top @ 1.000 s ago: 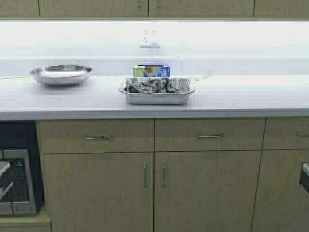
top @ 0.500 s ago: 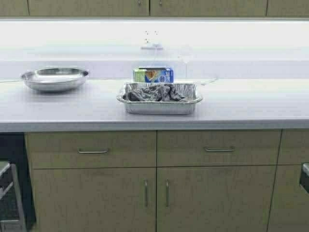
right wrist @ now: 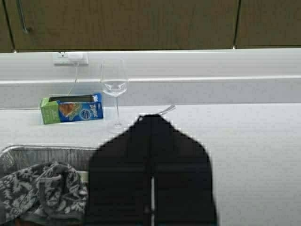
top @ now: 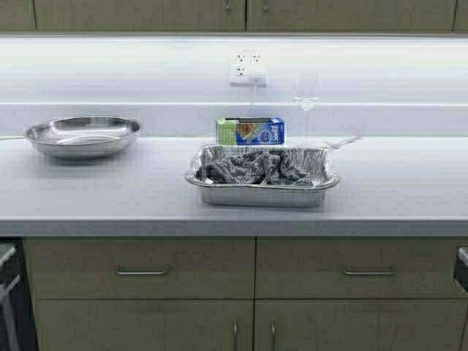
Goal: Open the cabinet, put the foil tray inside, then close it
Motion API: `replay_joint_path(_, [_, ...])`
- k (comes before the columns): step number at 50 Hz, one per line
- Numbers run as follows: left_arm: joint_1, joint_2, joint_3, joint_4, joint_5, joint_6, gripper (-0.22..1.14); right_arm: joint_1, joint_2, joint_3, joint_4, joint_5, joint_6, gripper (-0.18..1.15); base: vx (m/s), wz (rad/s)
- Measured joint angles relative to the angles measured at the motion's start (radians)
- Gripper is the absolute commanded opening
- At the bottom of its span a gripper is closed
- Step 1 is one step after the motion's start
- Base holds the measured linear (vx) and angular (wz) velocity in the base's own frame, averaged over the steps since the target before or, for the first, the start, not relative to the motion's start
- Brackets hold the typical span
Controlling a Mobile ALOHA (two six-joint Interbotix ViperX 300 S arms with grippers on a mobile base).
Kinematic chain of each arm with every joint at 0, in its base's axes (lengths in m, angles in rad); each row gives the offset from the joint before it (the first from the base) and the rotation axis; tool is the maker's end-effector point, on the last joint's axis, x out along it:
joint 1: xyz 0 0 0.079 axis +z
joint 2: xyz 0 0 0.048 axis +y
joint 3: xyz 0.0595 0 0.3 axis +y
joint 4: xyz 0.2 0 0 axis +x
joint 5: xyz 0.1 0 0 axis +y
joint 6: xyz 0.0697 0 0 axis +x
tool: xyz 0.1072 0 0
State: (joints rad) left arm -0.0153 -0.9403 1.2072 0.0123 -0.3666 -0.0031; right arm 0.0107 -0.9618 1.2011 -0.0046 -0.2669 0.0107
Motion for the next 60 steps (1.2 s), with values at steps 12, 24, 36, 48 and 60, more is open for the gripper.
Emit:
replay_joint_path(12, [0.0,0.0,0.006,0.002,-0.003,-0.008,0.03,0.0,-0.002,0.003,-0.008,0.0,0.0,0.06,0.33,-0.04])
replay_joint_path(24, [0.0,-0.006,0.02,0.002,-0.003,-0.017,0.03,0.0,0.005,0.003,-0.023,0.002,0.0,0.06,0.29,-0.04])
replay_joint_path(36, [0.0,-0.006,0.025,0.002,-0.003,-0.02,0.03,0.002,0.002,0.009,-0.029,0.002,0.0,0.06,0.22,0.05])
replay_joint_path(48, [-0.006,-0.008,0.026,0.041,-0.003,-0.02,0.13,0.057,-0.035,0.028,-0.029,0.0,-0.002,0.21,0.14,0.06])
replay_joint_path(60, [-0.244,-0.043,0.052,0.112,-0.006,-0.057,1.12,0.268,-0.049,0.048,-0.026,0.066,0.003,1.1,0.07,0.01])
